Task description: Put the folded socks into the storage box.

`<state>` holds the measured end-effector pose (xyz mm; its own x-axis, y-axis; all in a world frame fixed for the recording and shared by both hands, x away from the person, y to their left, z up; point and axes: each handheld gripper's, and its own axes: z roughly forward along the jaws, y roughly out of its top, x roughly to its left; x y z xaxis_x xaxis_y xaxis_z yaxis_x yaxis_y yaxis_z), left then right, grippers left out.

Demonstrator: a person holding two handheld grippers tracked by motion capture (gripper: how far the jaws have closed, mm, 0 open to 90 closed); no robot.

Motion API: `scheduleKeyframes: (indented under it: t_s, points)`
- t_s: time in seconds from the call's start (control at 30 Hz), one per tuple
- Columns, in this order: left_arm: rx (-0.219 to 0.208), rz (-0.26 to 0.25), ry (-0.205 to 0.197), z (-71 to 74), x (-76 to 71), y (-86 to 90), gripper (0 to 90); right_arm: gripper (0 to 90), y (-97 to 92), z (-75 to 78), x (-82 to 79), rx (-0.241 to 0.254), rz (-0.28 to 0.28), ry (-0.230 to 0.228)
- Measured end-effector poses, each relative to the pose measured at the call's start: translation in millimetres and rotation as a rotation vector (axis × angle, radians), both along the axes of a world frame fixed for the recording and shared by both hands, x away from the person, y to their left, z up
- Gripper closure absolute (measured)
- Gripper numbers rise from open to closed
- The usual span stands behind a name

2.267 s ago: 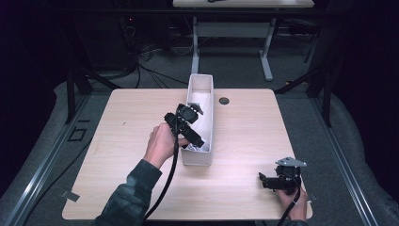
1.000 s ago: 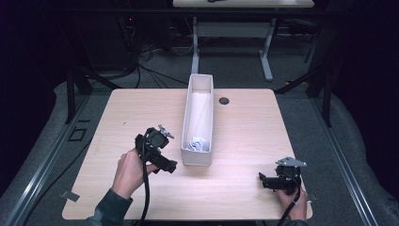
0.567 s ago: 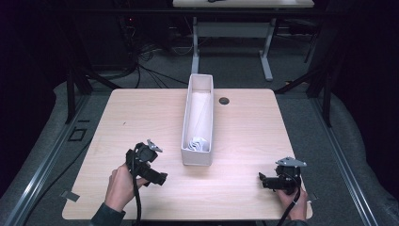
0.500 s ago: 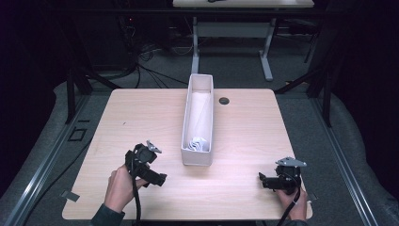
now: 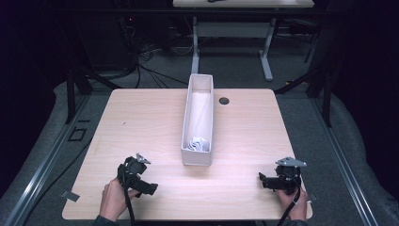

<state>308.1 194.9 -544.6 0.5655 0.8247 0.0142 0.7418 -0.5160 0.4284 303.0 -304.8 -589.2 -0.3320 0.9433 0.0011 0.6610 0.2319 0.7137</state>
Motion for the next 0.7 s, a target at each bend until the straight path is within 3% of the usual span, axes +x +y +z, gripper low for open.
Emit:
scheduleKeyframes:
  t_s: [0.3, 0.5, 0.7]
  points:
    - [-0.02, 0.038, -0.024, -19.9, -0.4, 11.6, 4.0, 1.9, 0.0, 0.2, -0.1, -0.001, 0.0, 0.002]
    - [-0.032, 0.059, -0.059, -26.6, -1.4, 17.4, 0.0, 1.9, 0.1, 0.1, -0.2, -0.001, -0.001, 0.002]
    - [-0.071, 0.062, -0.088, -30.7, -3.4, 20.5, 0.0, 1.9, 0.1, 0.0, -0.1, 0.0, 0.001, 0.0]
